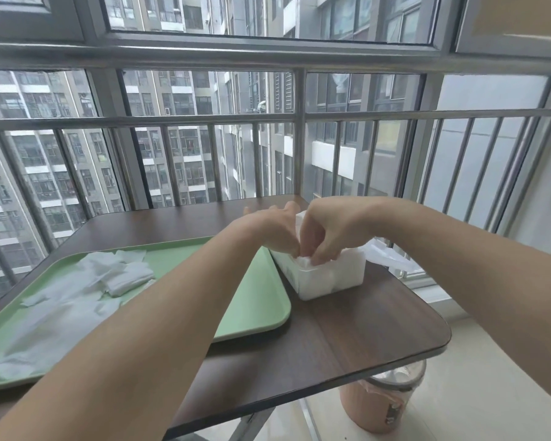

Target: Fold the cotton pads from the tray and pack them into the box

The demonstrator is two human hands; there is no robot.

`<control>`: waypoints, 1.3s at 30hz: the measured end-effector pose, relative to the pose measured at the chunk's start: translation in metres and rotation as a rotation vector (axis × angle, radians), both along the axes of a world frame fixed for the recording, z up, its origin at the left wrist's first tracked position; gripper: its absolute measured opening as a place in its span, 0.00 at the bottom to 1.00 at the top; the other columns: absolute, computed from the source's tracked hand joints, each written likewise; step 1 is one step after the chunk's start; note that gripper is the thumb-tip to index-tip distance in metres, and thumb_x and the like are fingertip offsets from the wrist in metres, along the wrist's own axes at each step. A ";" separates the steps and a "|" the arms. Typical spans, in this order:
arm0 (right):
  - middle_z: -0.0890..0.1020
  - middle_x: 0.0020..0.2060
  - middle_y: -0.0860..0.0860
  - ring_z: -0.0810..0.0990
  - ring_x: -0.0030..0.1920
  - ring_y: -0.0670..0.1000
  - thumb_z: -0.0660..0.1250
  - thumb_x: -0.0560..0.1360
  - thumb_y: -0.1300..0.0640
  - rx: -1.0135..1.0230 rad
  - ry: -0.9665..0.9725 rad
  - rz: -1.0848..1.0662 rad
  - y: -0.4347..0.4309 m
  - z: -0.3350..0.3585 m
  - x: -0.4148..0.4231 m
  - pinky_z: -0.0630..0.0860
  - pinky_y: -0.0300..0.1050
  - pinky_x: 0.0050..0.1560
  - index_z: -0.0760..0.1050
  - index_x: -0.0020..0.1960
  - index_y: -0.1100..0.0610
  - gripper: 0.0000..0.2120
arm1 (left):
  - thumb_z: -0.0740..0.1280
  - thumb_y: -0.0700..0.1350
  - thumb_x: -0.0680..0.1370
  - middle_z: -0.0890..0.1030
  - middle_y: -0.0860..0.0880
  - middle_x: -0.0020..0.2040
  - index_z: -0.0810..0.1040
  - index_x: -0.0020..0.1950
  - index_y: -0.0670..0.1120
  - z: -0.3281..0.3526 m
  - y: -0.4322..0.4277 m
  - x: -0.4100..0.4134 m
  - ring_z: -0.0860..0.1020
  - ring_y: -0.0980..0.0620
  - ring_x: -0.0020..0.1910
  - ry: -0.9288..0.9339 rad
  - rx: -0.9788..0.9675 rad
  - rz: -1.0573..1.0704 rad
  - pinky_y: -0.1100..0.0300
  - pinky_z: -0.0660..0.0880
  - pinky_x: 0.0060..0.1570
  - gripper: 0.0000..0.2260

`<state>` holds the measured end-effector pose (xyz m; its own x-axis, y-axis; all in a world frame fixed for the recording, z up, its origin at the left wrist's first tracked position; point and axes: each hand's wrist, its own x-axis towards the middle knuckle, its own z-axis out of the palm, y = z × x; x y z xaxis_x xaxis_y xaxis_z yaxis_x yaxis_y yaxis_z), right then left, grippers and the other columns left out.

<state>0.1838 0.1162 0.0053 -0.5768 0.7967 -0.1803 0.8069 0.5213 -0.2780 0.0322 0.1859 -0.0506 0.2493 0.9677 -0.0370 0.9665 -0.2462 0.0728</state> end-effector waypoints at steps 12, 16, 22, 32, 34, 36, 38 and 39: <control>0.86 0.44 0.49 0.84 0.45 0.50 0.74 0.72 0.51 0.022 0.046 -0.022 -0.017 0.006 -0.002 0.81 0.44 0.48 0.84 0.45 0.50 0.04 | 0.75 0.67 0.56 0.70 0.51 0.72 0.60 0.78 0.53 0.005 -0.031 -0.017 0.73 0.49 0.66 -0.328 -0.080 -0.025 0.49 0.73 0.66 0.54; 0.83 0.47 0.47 0.82 0.49 0.49 0.73 0.72 0.47 0.061 -0.018 -0.057 -0.024 0.001 -0.008 0.78 0.47 0.51 0.80 0.44 0.49 0.06 | 0.77 0.54 0.69 0.73 0.47 0.68 0.60 0.78 0.50 0.005 -0.036 -0.016 0.74 0.47 0.61 -0.320 -0.032 -0.004 0.54 0.74 0.58 0.42; 0.76 0.41 0.49 0.73 0.40 0.49 0.72 0.72 0.44 0.027 -0.046 -0.103 -0.029 -0.004 -0.007 0.68 0.46 0.42 0.79 0.52 0.61 0.20 | 0.75 0.53 0.70 0.75 0.49 0.57 0.63 0.75 0.49 0.009 -0.042 -0.009 0.75 0.46 0.55 -0.288 0.025 0.013 0.50 0.77 0.58 0.37; 0.73 0.39 0.48 0.71 0.42 0.50 0.70 0.74 0.39 -0.052 -0.060 -0.101 -0.028 -0.003 -0.007 0.66 0.46 0.44 0.75 0.39 0.58 0.21 | 0.75 0.54 0.69 0.78 0.46 0.62 0.64 0.74 0.50 0.011 -0.043 -0.009 0.76 0.46 0.57 -0.248 0.039 0.021 0.48 0.76 0.60 0.37; 0.76 0.42 0.47 0.74 0.45 0.48 0.70 0.73 0.37 -0.075 -0.074 -0.117 -0.028 -0.004 -0.006 0.68 0.46 0.47 0.79 0.42 0.54 0.20 | 0.76 0.55 0.68 0.77 0.47 0.62 0.64 0.74 0.50 0.011 -0.042 -0.009 0.76 0.46 0.57 -0.252 0.042 0.022 0.49 0.76 0.60 0.38; 0.74 0.38 0.46 0.72 0.40 0.46 0.69 0.73 0.37 -0.081 -0.117 -0.117 -0.030 -0.005 -0.006 0.67 0.43 0.42 0.75 0.39 0.52 0.19 | 0.76 0.55 0.68 0.77 0.47 0.62 0.63 0.75 0.50 0.010 -0.043 -0.008 0.76 0.46 0.58 -0.253 0.052 0.023 0.50 0.76 0.60 0.39; 0.70 0.34 0.46 0.68 0.35 0.46 0.69 0.74 0.39 -0.076 -0.161 -0.107 -0.032 -0.010 -0.008 0.63 0.43 0.37 0.69 0.37 0.52 0.19 | 0.76 0.54 0.68 0.77 0.47 0.61 0.64 0.74 0.50 0.009 -0.042 -0.007 0.76 0.46 0.57 -0.260 0.061 0.022 0.50 0.76 0.59 0.38; 0.69 0.35 0.46 0.68 0.35 0.47 0.68 0.75 0.42 -0.073 -0.171 -0.106 -0.031 -0.013 -0.009 0.62 0.43 0.37 0.69 0.37 0.53 0.18 | 0.76 0.54 0.68 0.77 0.48 0.60 0.65 0.74 0.50 0.008 -0.042 -0.007 0.76 0.46 0.56 -0.265 0.063 0.021 0.50 0.76 0.59 0.38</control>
<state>0.1753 0.0854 -0.0077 -0.4469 0.8323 -0.3279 0.8946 0.4148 -0.1663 0.0248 0.1435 -0.0422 0.2224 0.9710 0.0875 0.9205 -0.2387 0.3093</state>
